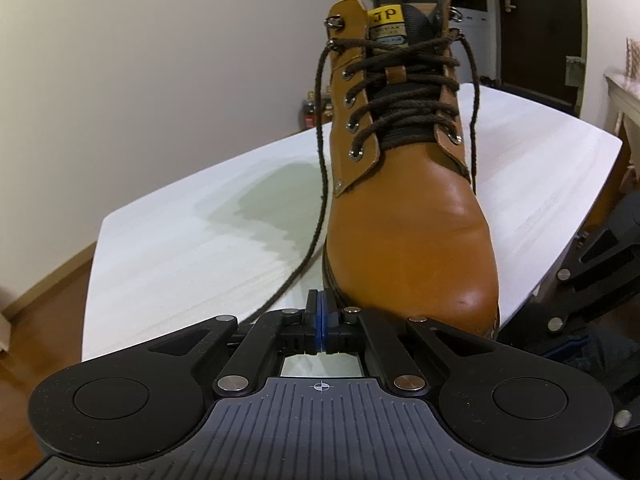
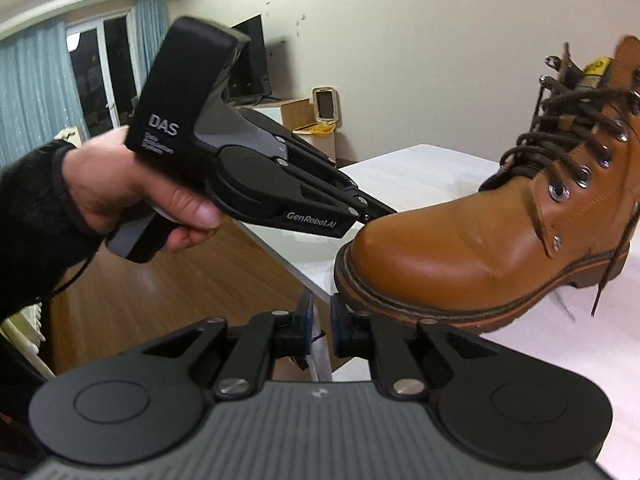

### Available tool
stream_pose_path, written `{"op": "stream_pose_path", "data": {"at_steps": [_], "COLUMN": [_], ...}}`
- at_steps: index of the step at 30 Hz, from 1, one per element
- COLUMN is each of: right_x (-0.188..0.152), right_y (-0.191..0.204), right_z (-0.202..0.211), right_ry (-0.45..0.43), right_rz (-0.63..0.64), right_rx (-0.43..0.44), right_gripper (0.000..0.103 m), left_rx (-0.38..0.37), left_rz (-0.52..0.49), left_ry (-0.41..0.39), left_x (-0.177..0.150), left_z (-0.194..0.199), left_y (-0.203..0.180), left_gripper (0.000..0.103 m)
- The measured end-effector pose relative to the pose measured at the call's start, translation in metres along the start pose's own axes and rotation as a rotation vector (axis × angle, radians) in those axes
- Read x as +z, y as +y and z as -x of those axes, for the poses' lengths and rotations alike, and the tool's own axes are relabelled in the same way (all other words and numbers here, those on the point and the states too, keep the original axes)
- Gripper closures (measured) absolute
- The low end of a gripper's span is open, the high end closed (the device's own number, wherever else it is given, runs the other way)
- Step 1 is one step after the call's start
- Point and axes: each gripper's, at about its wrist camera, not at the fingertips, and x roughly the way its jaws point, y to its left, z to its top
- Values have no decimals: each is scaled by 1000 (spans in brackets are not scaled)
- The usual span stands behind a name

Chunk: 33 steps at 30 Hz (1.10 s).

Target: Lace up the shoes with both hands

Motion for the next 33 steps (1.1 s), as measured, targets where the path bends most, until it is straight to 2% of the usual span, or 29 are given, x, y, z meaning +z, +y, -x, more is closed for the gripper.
{"op": "stream_pose_path", "data": {"at_steps": [4,14,17,20,21,24,29,33], "right_x": [-4,-30,-31,-30,-29,-22,-10,1], "right_y": [-9,-53,-60,-59,-58,-64,-88,-98], "right_z": [15,72,76,73,75,82,91,94], "right_ry": [14,18,12,8,1,-35,-86,-126], "right_rz": [-6,-130,-164,-177,-179,-176,-166,-159], "right_rx": [-21,-144,-173,-179,-171,-170,-257,-298], "right_gripper": [103,103,103,97,97,95,93,93], "left_rx": [-27,-90,-104,-109,-100,-63,25,47], "left_rz": [15,-32,-47,-35,-33,-33,-62,-144], "left_ry": [-30,-73,-77,-83,-95,-133,-209,-250], "left_x": [-25,-16,-14,-13,-12,-8,1,4], "left_z": [26,31,29,32,35,42,38,24], "left_y": [-10,-60,-68,-62,-58,-51,-41,-41], "left_gripper": [103,103,103,101,96,96,94,93]}}
